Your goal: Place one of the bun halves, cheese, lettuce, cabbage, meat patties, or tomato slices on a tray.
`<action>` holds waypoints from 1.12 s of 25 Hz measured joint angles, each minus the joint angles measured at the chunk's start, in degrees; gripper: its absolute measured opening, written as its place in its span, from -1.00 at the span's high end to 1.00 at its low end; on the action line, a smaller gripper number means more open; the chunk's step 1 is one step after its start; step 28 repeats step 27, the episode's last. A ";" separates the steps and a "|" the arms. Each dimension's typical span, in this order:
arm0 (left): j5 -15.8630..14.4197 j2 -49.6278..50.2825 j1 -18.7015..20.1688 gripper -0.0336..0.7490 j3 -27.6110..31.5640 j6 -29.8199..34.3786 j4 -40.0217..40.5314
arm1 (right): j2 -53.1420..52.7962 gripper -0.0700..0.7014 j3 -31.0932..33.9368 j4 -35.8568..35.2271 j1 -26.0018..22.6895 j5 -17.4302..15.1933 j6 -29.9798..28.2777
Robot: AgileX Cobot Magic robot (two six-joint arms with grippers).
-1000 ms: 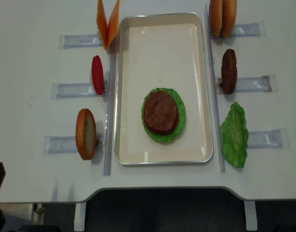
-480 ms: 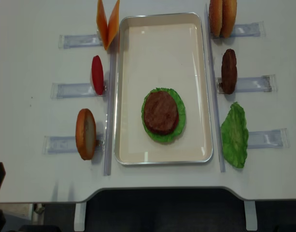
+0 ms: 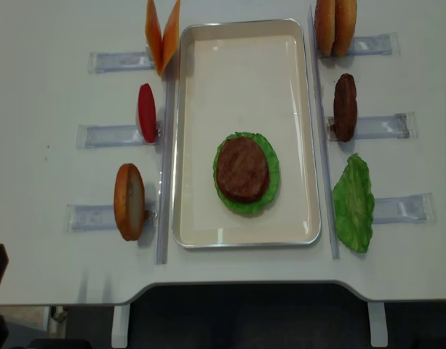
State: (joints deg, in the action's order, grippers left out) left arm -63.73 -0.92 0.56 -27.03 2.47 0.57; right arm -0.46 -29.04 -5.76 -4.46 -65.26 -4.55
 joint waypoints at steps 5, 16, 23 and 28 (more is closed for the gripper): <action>0.00 0.00 0.00 0.03 0.00 0.00 0.00 | 0.00 -0.26 0.00 0.00 0.00 0.00 0.00; 0.00 0.00 0.00 0.03 0.00 0.00 0.00 | 0.00 -0.26 0.00 0.00 0.00 0.00 0.00; 0.00 0.00 0.00 0.03 0.00 0.00 0.00 | 0.00 -0.26 0.00 0.00 0.00 0.00 0.00; 0.00 0.00 0.00 0.03 0.00 0.00 0.00 | 0.00 -0.26 0.00 0.00 0.00 0.00 0.00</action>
